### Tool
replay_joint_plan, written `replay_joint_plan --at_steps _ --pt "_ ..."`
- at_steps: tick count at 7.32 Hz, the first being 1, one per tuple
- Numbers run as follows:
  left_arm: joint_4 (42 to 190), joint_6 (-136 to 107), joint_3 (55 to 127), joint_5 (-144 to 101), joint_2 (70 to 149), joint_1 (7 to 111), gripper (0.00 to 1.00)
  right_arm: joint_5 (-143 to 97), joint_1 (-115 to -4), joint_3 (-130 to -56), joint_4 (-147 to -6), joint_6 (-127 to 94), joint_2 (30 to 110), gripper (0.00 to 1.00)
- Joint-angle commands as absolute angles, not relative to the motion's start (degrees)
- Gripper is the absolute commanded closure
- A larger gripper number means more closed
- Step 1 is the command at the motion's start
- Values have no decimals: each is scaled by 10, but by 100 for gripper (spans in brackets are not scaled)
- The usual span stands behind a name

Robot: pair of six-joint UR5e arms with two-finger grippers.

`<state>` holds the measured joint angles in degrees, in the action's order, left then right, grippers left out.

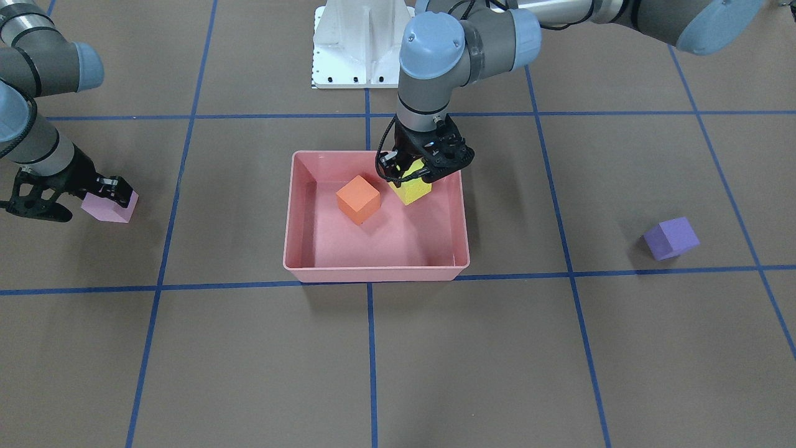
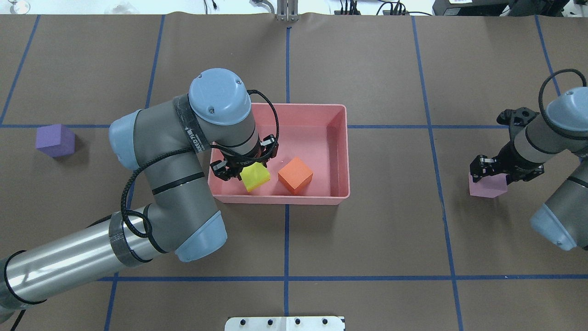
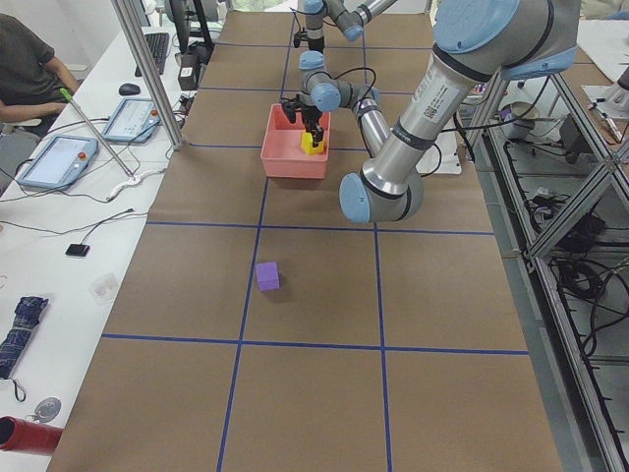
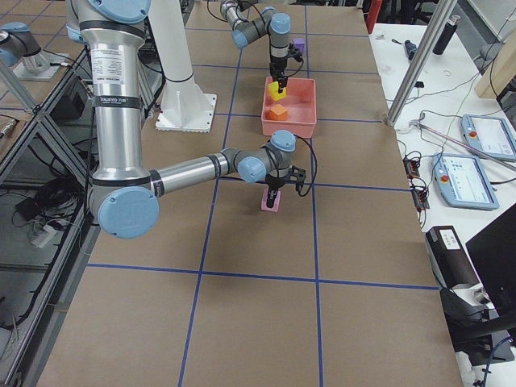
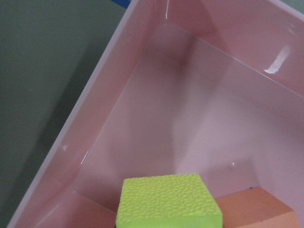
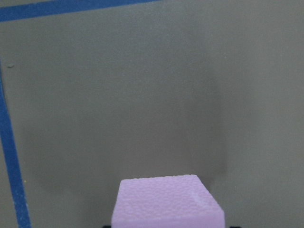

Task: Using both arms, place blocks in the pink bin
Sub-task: 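Carry lavender cube into bin with right gripper while left reaches purple cube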

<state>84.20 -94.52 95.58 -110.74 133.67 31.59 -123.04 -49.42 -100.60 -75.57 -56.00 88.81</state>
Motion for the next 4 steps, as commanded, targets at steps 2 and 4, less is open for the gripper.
replay_joint_plan --at_steps 2,4 --pt "841 -940 984 -1108 1335 337 0 -1238 -498 -1026 -761 -561 881 100" --pt "831 -869 1081 -1124 1274 377 0 -1278 -524 -1050 -804 -586 808 100"
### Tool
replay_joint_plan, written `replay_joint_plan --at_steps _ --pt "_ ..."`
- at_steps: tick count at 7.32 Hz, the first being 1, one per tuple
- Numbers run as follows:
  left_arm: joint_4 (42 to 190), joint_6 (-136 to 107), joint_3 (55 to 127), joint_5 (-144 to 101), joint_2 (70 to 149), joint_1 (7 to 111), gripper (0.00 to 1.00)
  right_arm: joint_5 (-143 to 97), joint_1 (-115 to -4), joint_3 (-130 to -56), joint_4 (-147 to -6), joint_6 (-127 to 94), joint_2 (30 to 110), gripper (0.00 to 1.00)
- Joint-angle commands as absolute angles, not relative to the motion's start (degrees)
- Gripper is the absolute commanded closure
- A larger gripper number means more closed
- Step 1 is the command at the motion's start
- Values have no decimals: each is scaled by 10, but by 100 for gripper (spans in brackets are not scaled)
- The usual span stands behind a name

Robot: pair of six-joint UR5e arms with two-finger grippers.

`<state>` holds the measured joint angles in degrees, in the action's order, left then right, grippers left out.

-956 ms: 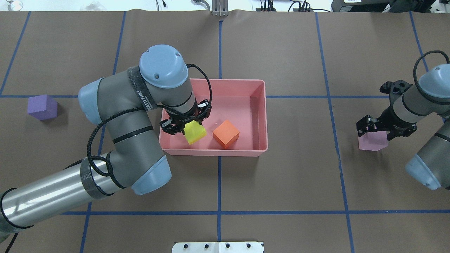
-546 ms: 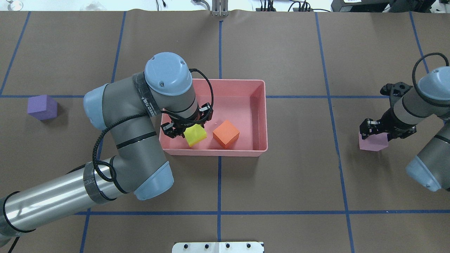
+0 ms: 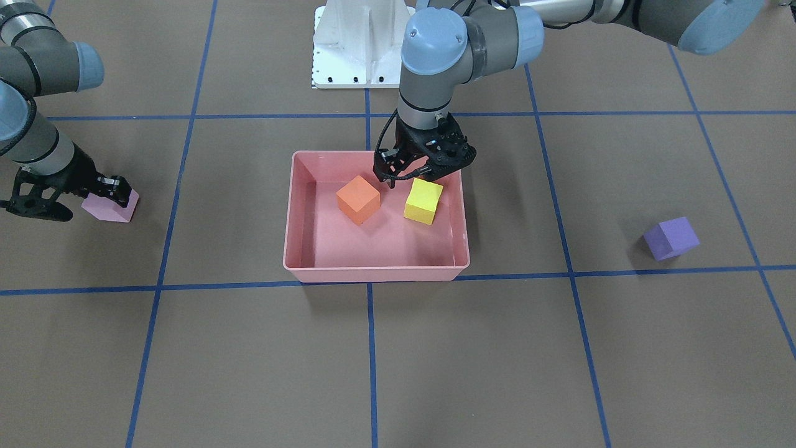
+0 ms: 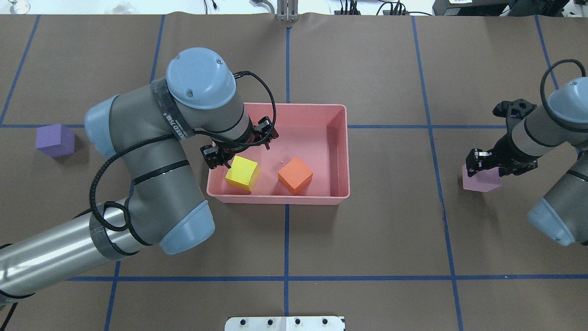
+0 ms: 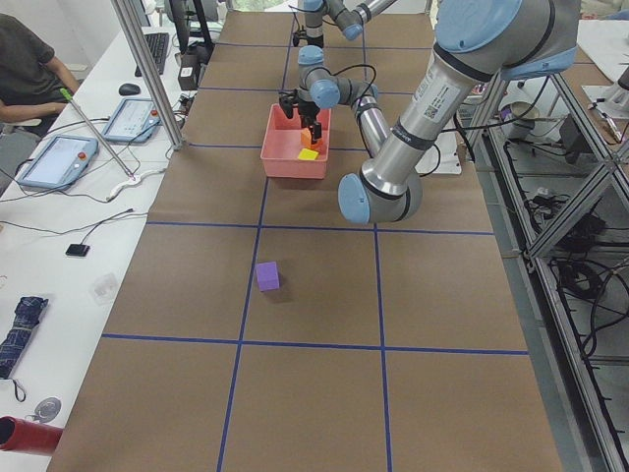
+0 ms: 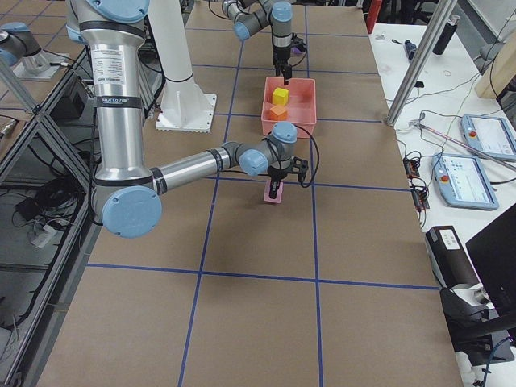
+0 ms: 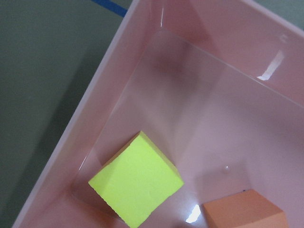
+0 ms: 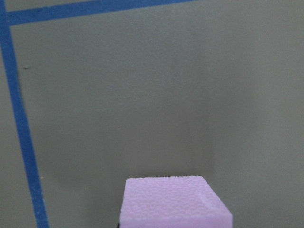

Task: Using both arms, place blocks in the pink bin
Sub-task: 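Carry lavender cube into bin with right gripper while left reaches purple cube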

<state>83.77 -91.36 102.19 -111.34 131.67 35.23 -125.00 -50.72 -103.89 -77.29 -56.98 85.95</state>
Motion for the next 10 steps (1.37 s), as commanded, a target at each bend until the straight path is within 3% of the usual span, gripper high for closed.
replay_joint_plan --at_steps 1,4,7,10 --pt "832 -799 1121 -1152 1210 414 0 -1287 -530 -1050 -875 -611 725 100" --pt "901 -559 1141 -1178 1044 518 0 -1279 -505 -1044 -937 -739 587 100" --pt "936 -403 1037 -1229 1028 618 0 -1181 -404 -987 -933 -832 488 100" --pt "967 -337 962 -1229 1028 653 0 -1142 -363 -896 -856 -867 460 100"
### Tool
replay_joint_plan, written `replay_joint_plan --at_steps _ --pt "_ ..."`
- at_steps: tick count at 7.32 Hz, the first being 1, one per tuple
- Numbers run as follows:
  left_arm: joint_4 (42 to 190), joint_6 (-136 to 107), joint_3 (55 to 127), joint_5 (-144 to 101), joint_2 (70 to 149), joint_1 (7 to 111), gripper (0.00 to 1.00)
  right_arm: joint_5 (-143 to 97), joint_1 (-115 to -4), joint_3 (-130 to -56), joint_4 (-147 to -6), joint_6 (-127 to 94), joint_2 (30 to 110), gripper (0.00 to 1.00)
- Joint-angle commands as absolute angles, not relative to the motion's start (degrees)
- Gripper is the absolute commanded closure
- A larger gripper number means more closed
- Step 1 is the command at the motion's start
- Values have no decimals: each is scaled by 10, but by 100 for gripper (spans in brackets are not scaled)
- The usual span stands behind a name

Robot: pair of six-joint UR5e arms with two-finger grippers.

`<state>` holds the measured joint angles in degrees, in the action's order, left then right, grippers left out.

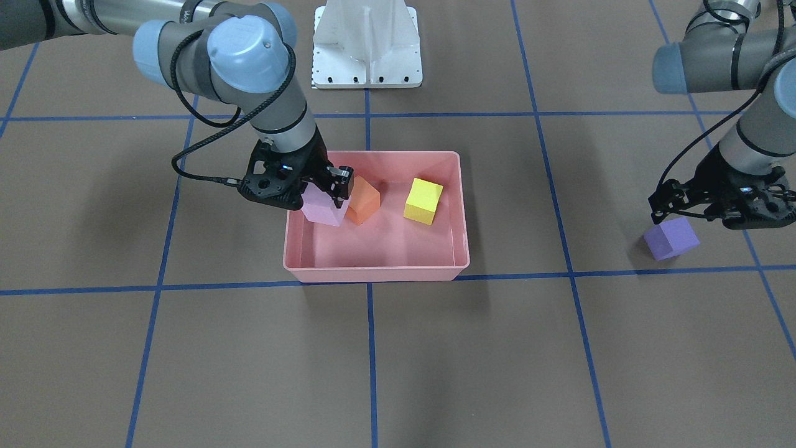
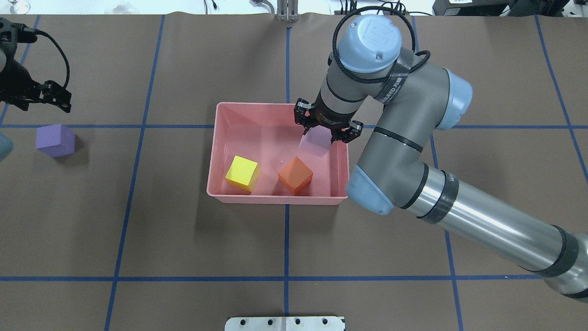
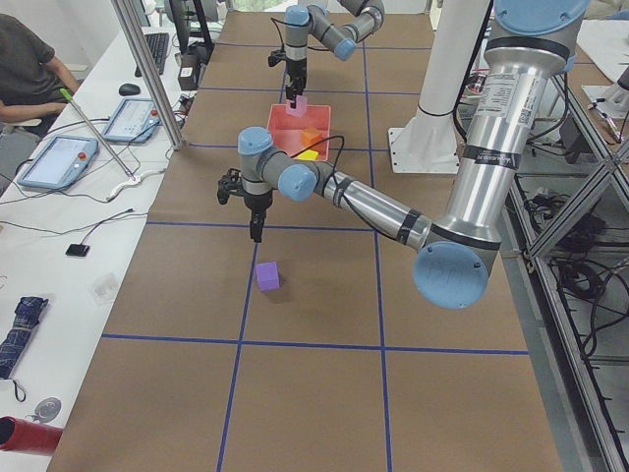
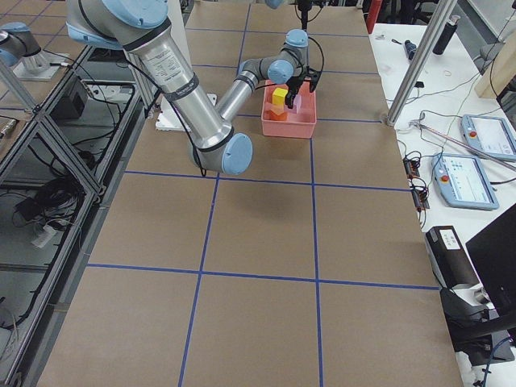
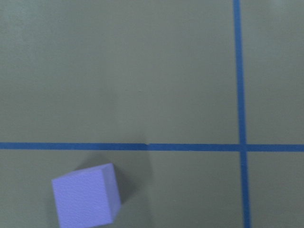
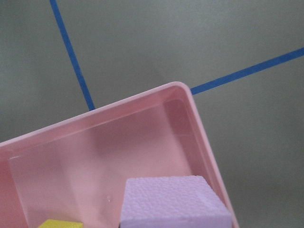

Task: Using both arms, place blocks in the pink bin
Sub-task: 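Carry lavender cube into bin with right gripper while left reaches purple cube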

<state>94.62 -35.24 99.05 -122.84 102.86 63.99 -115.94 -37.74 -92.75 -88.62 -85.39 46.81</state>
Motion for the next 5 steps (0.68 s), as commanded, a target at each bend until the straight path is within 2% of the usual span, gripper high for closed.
replay_joint_plan --at_steps 1,2,3,4,5 --pt "1002 -324 930 -1229 1028 660 0 -1142 -363 -882 -854 -869 456 100" --pt "1018 -329 914 -1229 1028 663 0 -1141 -363 -881 -854 -871 456 71" --pt "1028 -357 880 -1229 1034 657 0 -1138 -363 -874 -854 -869 457 12" --pt "1053 -397 862 -1228 1031 657 0 -1127 -363 -874 -854 -867 456 1" --pt "1115 -470 833 -1229 1031 645 0 -1127 -364 -875 -854 -865 456 0"
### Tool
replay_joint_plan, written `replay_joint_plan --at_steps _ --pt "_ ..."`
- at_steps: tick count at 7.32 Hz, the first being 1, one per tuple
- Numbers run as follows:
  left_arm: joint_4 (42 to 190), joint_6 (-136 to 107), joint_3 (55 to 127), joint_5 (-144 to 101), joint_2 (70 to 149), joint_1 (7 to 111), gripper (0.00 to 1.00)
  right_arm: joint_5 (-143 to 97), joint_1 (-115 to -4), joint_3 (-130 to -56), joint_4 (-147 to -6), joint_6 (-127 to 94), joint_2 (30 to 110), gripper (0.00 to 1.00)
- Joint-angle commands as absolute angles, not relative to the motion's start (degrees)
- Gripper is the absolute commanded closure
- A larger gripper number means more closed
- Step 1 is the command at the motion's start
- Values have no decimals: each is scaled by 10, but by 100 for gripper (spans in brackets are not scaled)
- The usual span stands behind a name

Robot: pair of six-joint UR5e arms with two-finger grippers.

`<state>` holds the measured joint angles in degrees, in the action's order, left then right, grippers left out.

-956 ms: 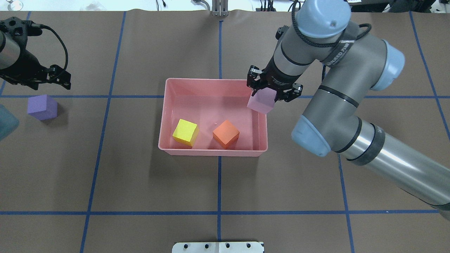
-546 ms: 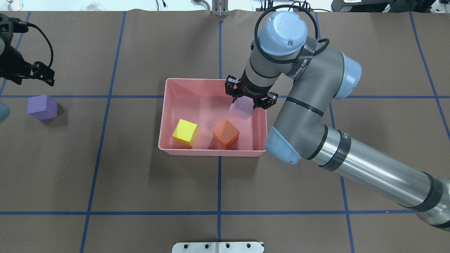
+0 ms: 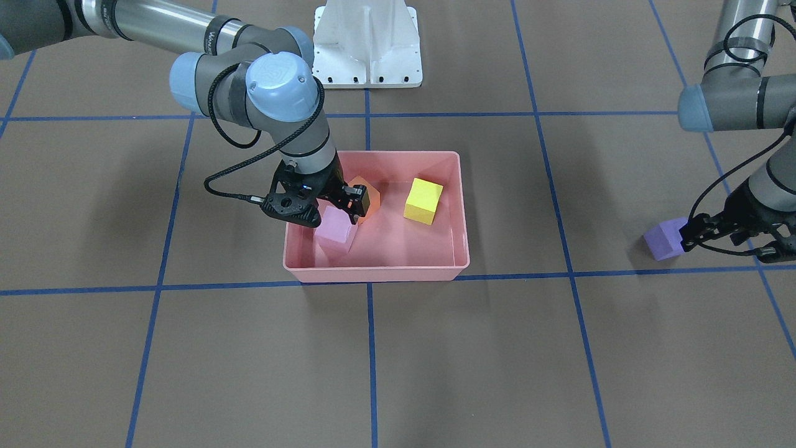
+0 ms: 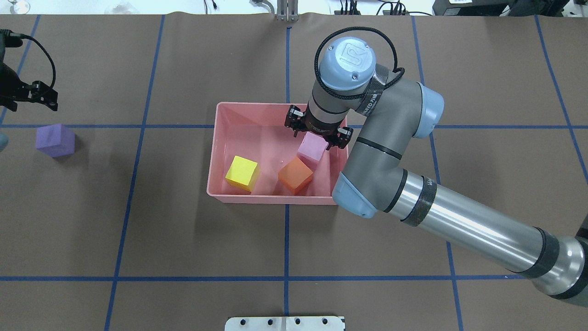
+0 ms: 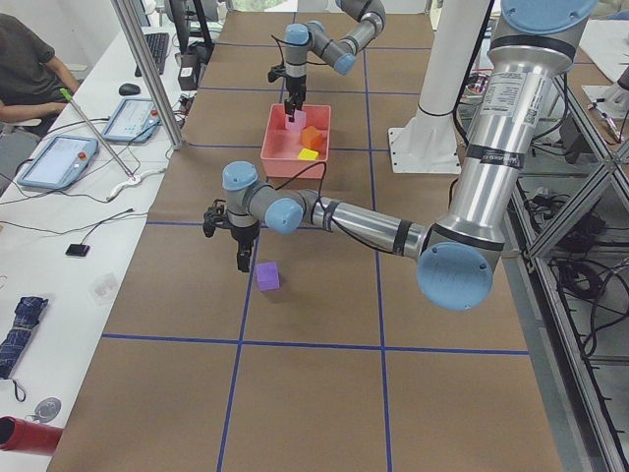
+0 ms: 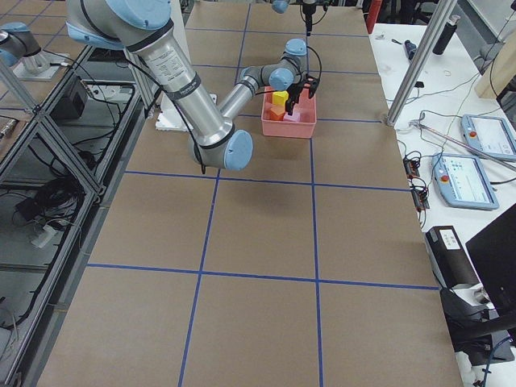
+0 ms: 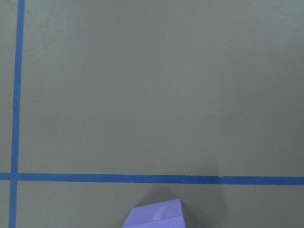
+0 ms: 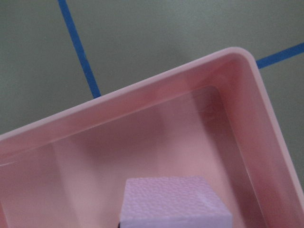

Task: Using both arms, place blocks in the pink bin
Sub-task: 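Release the lavender cube in the bin while the left gripper grasps the purple cube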

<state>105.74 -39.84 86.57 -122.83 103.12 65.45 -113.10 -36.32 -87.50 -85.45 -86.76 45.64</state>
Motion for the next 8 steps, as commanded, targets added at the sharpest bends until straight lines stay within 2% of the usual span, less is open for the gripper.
replay_joint_plan --at_steps 1,8 --pt "1154 -534 825 -1230 1032 621 0 -1126 -365 -875 -854 -863 457 0" --pt "1148 -515 848 -1302 1011 611 1 -1126 -367 -880 -857 -868 461 0"
